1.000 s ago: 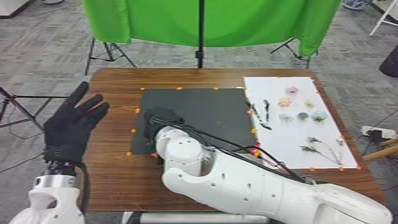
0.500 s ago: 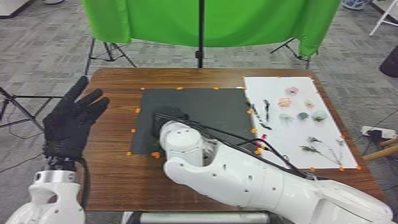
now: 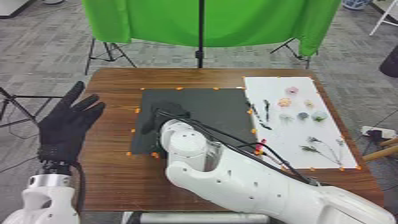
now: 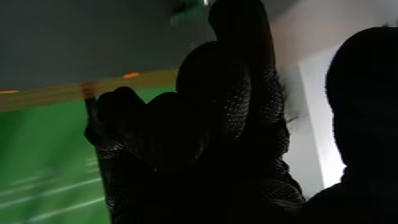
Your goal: Arrange flowers
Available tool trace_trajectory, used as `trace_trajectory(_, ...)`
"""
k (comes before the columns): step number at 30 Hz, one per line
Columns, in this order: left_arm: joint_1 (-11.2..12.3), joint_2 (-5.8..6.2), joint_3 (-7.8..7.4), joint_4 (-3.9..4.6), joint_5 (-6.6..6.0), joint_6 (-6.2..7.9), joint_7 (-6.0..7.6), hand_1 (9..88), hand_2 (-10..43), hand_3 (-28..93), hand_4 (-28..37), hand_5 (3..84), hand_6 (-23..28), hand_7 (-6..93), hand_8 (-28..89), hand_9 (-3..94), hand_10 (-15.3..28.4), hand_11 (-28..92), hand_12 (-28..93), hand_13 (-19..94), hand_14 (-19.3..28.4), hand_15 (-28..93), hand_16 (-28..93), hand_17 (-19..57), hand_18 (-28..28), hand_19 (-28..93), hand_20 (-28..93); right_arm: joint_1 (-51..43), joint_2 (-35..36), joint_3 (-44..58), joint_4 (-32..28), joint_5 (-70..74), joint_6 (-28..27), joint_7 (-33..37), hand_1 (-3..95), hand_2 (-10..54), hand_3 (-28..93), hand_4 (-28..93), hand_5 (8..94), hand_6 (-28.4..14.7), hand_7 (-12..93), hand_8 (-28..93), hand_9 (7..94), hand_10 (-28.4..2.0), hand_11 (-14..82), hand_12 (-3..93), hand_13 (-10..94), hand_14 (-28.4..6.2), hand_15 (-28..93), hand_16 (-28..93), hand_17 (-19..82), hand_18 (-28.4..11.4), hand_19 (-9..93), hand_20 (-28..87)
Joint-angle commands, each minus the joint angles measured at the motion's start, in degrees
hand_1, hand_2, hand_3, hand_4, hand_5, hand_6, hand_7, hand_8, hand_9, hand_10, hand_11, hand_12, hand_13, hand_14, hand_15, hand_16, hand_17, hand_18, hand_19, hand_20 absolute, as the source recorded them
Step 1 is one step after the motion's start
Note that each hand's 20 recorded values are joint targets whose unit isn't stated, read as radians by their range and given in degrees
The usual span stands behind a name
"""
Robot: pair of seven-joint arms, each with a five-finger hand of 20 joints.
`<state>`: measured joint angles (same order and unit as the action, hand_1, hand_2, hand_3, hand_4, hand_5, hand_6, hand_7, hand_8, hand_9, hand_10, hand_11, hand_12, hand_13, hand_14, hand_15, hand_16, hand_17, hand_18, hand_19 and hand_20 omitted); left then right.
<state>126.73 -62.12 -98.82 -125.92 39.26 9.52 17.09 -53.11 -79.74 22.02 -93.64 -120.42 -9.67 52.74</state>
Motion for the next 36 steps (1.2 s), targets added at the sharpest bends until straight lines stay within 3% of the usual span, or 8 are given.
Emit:
trace_trajectory(1, 8.04, -0.44, 0.24, -1.26, -2.1, 2.1, 4.05, 21.3, 6.0, 81, -28.3, 34.5, 6.9, 9.1, -9, 34.4, 20.7, 21, 10, 24, 28.4, 49, -12, -9.1, 28.4, 54, -5, -2.08, 8.44, 3.49, -9.39, 1.57, 3.39, 0.39, 30.8, -7.5, 64, -26, 90.6, -2.4, 24, -12, 87.3, -13.6, 54.4, 22.7, 86, -8.9, 73, 22, 49, -25.5, 93, 35)
trace_trajectory(7, 8.97, -1.31, 1.62, -0.58, -3.25, 2.37, 4.96, 20.7, 6.1, 81, -28.3, 34.4, 6.8, 9.2, -9, 34.4, 20.6, 21, 10, 24, 28.4, 49, -12, -9.1, 28.4, 54, -5, -11.4, 16.14, 11.71, -17.78, 2.42, 8.62, 1.08, 29.4, -4.6, 63, -25, 88.4, -3.4, 23, -12, 85.5, -14.4, 53.7, 23.0, 84, -10.3, 73, 22, 47, -26.3, 93, 34)
trace_trajectory(11, 10.05, -0.4, 2.25, -0.5, -4.48, 2.85, 6.55, 19.7, 6.8, 80, -28.3, 34.4, 6.7, 9.2, -9, 34.5, 20.7, 21, 10, 24, 28.4, 49, -12, -9.1, 28.4, 54, -5, -18.33, 23.35, 17.17, -23.08, 0.96, 14.39, 3.32, 28.6, -3.6, 64, -25, 87.1, -3.6, 22, -12, 84.7, -14.9, 52.2, 22.3, 83, -10.9, 72, 22, 45, -26.7, 93, 31)
trace_trajectory(12, 10.56, 0.89, 2.89, -0.59, -5.52, 3.51, 8.33, 19.3, 7.0, 80, -28.3, 34.4, 6.8, 9.2, -9, 34.5, 20.7, 21, 10, 24, 28.4, 49, -12, -9.1, 28.4, 54, -5, -20.53, 25.28, 19.33, -24.45, 0.82, 16.02, 3.68, 28.4, -3.5, 65, -24, 86.3, -3.8, 21, -12, 83.9, -15.2, 51.3, 22.0, 82, -11.2, 72, 21, 44, -26.9, 93, 30)
trace_trajectory(18, 10.96, 1.96, 3.28, -0.66, -5.96, 3.9, 9.77, 18.8, 7.1, 80, -28.3, 34.4, 6.8, 9.1, -9, 34.5, 20.7, 21, 10, 24, 28.4, 49, -11, -9.1, 28.4, 54, -5, -32.63, 36.34, 31.64, -29.67, -5.47, 24.45, 7.35, 28.7, -3.0, 68, -24, 81.6, -4.8, 20, -12, 80.1, -16.2, 46.5, 20.1, 77, -12.6, 70, 19, 39, -26.6, 93, 22)
trace_trajectory(25, 10.56, 2.37, 3.99, -0.34, -6.18, 3.44, 10.76, 18.7, 6.9, 81, -28.3, 34.4, 6.8, 9.2, -9, 34.6, 20.6, 21, 10, 24, 28.4, 49, -11, -9.1, 28.4, 54, -5, -39.39, 41.56, 39.6, -28.63, -11.2, 25.58, 13.37, 29.7, -4.7, 72, -24, 66.2, -7.2, 16, -12, 67.2, -19.3, 41.3, 16.9, 65, -15.6, 72, 14, 30, -26.3, 91, 10)
trace_trajectory(27, 10.5, 3.45, 4.62, -0.26, -7.15, 3.77, 12.06, 18.8, 7.0, 80, -28.3, 34.4, 6.8, 9.2, -9, 34.6, 20.7, 21, 10, 24, 28.4, 49, -11, -9.1, 28.4, 54, -5, -42.19, 42.71, 42.43, -28.22, -10.27, 25.19, 14.77, 30.0, -4.8, 73, -25, 65.2, -7.3, 16, -12, 66.5, -19.5, 40.8, 16.5, 65, -15.8, 72, 13, 29, -26.3, 91, 10)
trace_trajectory(36, 10.17, 2.18, 3.88, -0.29, -6.02, 2.99, 10.11, 18.8, 6.9, 80, -28.3, 34.4, 6.8, 9.3, -9, 34.5, 20.7, 21, 10, 24, 28.4, 49, -11, -9.1, 28.4, 54, -5, -55.97, 46.28, 53.72, -27.63, -8.58, 20.0, 16.38, 30.9, -6.3, 74, -25, 62.9, -7.6, 15, -12, 65.1, -19.8, 40.5, 16.1, 64, -16.0, 72, 12, 28, -26.5, 91, 7)
